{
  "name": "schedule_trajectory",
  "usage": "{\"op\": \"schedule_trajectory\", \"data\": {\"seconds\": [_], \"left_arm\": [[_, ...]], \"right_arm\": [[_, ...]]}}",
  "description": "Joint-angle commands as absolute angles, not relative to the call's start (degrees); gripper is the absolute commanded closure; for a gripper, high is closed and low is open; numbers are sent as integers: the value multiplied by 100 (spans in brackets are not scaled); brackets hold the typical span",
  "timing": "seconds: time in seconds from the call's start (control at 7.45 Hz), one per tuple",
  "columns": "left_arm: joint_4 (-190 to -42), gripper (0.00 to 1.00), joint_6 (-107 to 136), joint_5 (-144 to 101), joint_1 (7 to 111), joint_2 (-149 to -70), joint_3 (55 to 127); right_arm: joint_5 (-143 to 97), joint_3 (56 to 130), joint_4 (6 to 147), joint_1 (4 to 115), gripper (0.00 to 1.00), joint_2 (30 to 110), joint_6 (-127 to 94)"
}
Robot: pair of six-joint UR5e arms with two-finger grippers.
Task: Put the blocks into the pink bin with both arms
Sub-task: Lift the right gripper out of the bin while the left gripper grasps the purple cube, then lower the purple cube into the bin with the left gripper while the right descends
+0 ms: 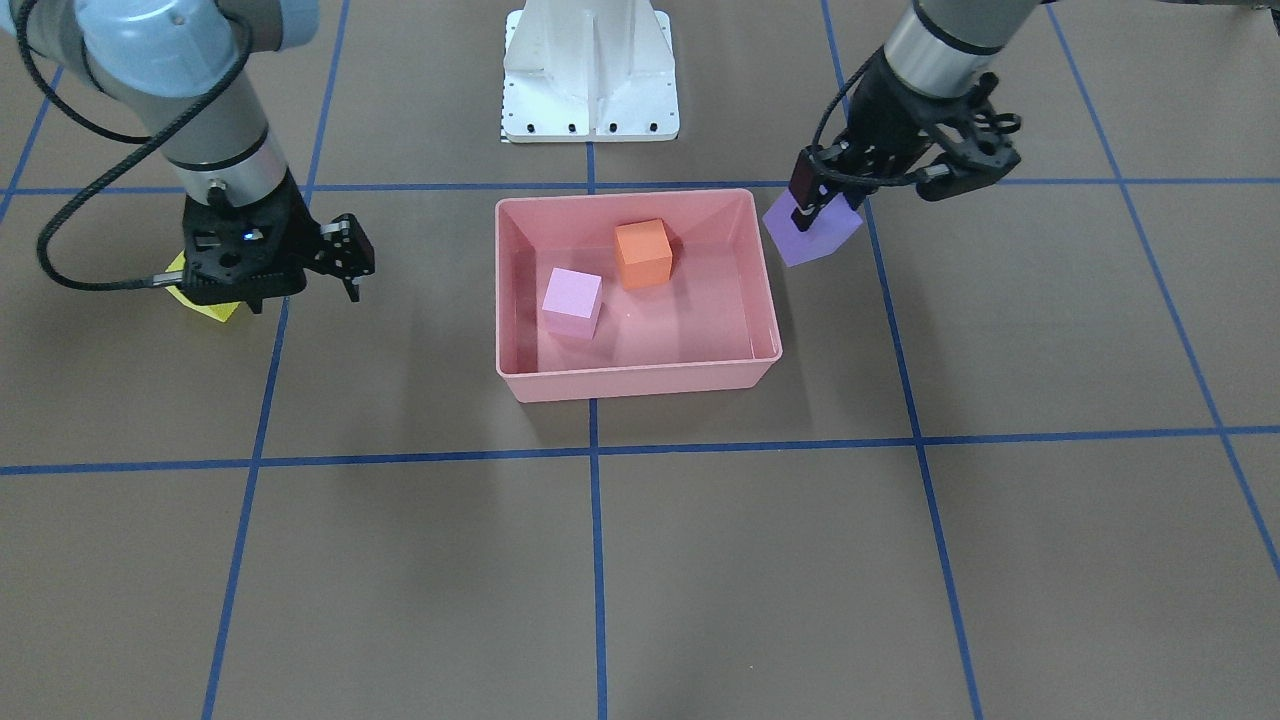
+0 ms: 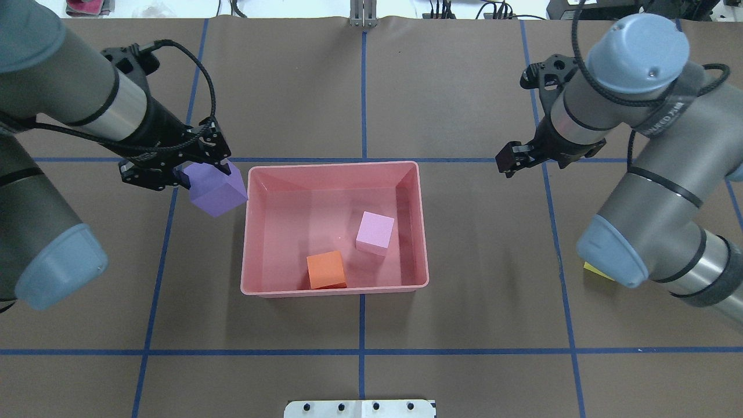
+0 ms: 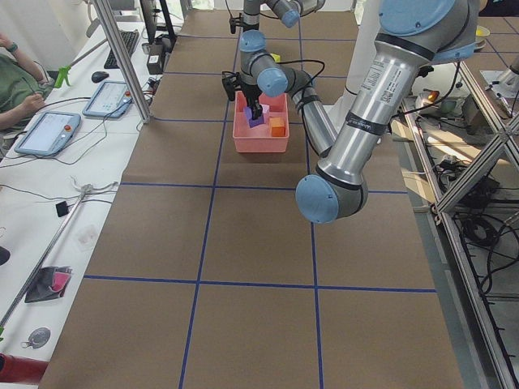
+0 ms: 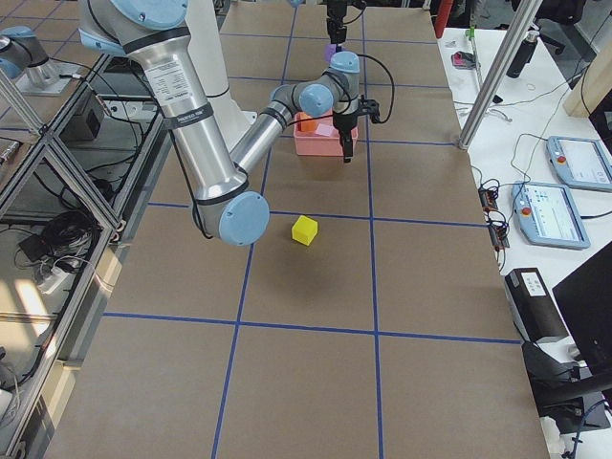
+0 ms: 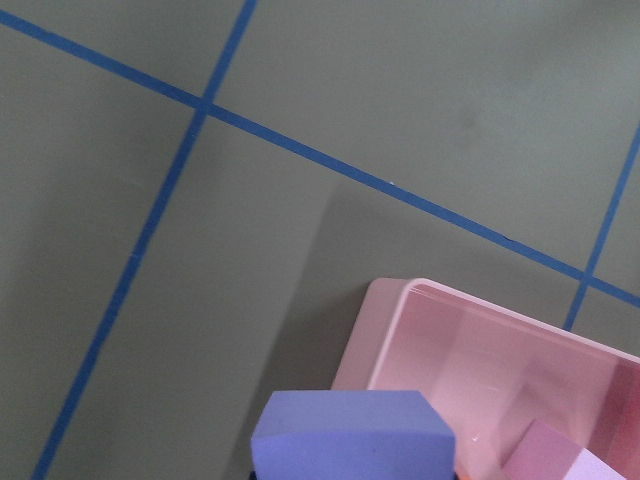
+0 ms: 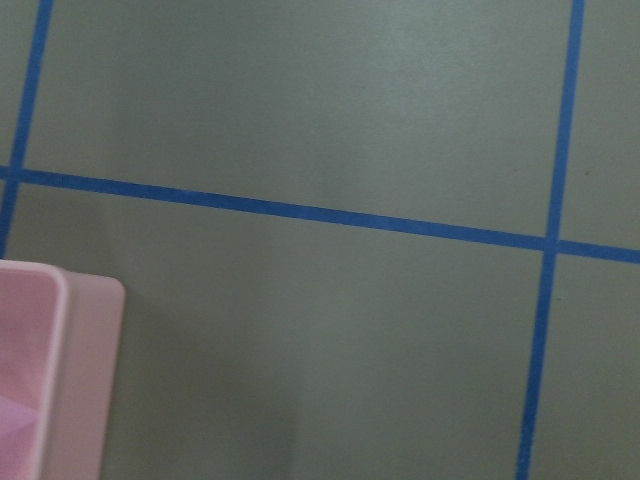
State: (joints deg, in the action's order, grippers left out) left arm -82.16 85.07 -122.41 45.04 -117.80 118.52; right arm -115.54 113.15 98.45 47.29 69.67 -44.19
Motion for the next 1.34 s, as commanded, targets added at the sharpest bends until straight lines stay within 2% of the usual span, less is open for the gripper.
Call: {"op": "schedule_trajectory", "data": {"seconds": [0.0, 0.13, 0.27, 0.81, 1.21], "left_arm": [[-8218, 100, 8701, -11927, 4158, -11962, 11690], [-8218, 100, 8727, -11788, 4044, -12005, 11672], [-8209, 100, 8780, -11595, 3825, -12093, 11628], [-8218, 100, 8789, -11523, 3648, -12278, 11435], [-8218, 100, 8763, -11522, 3604, -12287, 11356]], "right_arm": [[-11970, 11399, 9159, 5192, 0, 8143, -4333], [-11971, 11330, 8488, 5229, 0, 8574, -3915], [-11988, 11277, 8090, 5229, 0, 8674, -3250], [-12067, 11285, 7911, 5203, 0, 8727, -793], [-12348, 11137, 7403, 5116, 0, 8929, -422]]}}
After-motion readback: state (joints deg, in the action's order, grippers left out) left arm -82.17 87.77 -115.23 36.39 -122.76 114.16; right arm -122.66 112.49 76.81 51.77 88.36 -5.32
